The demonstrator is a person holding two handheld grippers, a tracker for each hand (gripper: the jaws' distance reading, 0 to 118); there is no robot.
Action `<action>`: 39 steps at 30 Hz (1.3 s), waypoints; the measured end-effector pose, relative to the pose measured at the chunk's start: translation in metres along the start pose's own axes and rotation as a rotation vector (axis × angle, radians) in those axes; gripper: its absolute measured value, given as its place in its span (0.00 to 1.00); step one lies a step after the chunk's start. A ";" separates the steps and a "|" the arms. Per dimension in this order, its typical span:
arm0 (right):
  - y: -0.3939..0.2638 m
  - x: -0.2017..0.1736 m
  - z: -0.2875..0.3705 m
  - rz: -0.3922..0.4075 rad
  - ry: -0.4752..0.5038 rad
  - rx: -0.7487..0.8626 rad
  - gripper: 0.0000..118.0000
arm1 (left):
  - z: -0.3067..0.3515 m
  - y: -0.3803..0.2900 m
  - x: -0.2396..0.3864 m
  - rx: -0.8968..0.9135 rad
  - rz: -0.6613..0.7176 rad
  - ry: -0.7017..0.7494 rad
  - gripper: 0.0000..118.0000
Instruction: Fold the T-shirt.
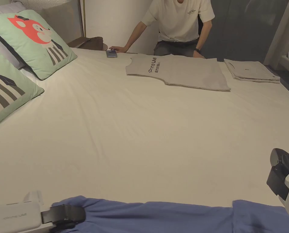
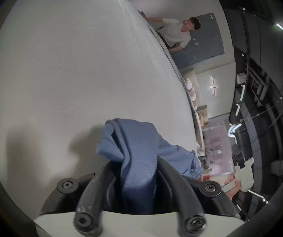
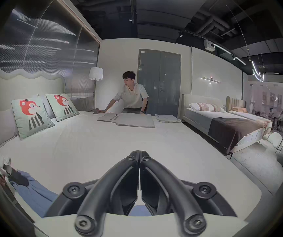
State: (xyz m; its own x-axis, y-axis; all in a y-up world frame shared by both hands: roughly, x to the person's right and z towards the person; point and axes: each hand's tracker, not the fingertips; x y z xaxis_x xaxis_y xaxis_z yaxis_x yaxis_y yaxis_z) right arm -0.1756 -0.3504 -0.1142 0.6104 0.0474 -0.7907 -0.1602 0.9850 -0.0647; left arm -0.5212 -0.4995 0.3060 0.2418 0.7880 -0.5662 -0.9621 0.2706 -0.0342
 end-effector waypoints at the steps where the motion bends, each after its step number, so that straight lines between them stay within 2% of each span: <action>1: 0.000 0.000 0.000 -0.001 0.001 0.002 0.00 | 0.012 0.004 -0.006 0.029 0.019 0.018 0.05; 4: 0.000 0.000 0.000 -0.010 0.011 0.005 0.00 | 0.038 0.014 -0.019 0.077 0.031 0.111 0.05; 6: -0.001 -0.001 -0.002 -0.017 0.023 0.001 0.00 | 0.048 0.010 -0.006 0.077 0.014 0.143 0.05; 8: -0.002 -0.003 -0.002 -0.025 0.035 -0.001 0.00 | 0.051 0.004 0.013 0.074 0.011 0.131 0.05; 12: -0.004 -0.003 -0.005 -0.037 0.057 -0.006 0.00 | 0.039 -0.012 0.070 0.071 -0.078 0.047 0.05; 14: -0.004 -0.002 -0.005 -0.042 0.063 -0.004 0.00 | 0.025 -0.009 0.081 0.026 -0.117 -0.001 0.05; 17: -0.004 0.005 -0.001 -0.054 0.065 0.003 0.00 | -0.009 -0.023 0.116 -0.022 -0.199 0.006 0.05; 27: -0.015 0.053 0.012 -0.115 -0.003 0.003 0.00 | -0.134 -0.082 0.168 -0.140 -0.339 0.194 0.06; 28: -0.016 0.058 0.013 -0.121 -0.010 0.004 0.00 | -0.141 -0.087 0.170 -0.131 -0.362 0.222 0.12; 30: -0.018 0.065 0.015 -0.134 -0.024 0.006 0.00 | -0.149 -0.092 0.173 -0.120 -0.356 0.232 0.45; 31: -0.018 0.068 0.017 -0.141 -0.029 0.006 0.00 | -0.148 -0.091 0.173 -0.124 -0.329 0.177 0.61; 32: -0.019 0.070 0.018 -0.147 -0.032 0.006 0.00 | -0.144 -0.090 0.174 -0.127 -0.304 0.123 0.61; 33: -0.020 0.072 0.018 -0.152 -0.033 0.005 0.00 | -0.140 -0.089 0.176 -0.119 -0.278 0.070 0.66; 35: -0.022 0.073 0.020 -0.157 -0.035 0.003 0.00 | -0.124 -0.091 0.183 -0.043 -0.300 0.035 0.89; 38: -0.025 0.076 0.021 -0.167 -0.030 0.000 0.00 | -0.092 -0.095 0.190 0.177 -0.399 0.089 0.89; 39: -0.026 0.076 0.021 -0.170 -0.029 -0.001 0.00 | -0.084 -0.098 0.189 0.250 -0.426 0.143 0.85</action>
State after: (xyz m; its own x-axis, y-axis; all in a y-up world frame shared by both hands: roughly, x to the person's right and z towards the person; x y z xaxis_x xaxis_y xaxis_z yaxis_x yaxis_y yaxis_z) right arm -0.1084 -0.3689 -0.1595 0.6511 -0.1148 -0.7502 -0.0540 0.9790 -0.1967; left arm -0.3920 -0.4233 0.1328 0.5696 0.5002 -0.6522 -0.7180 0.6890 -0.0988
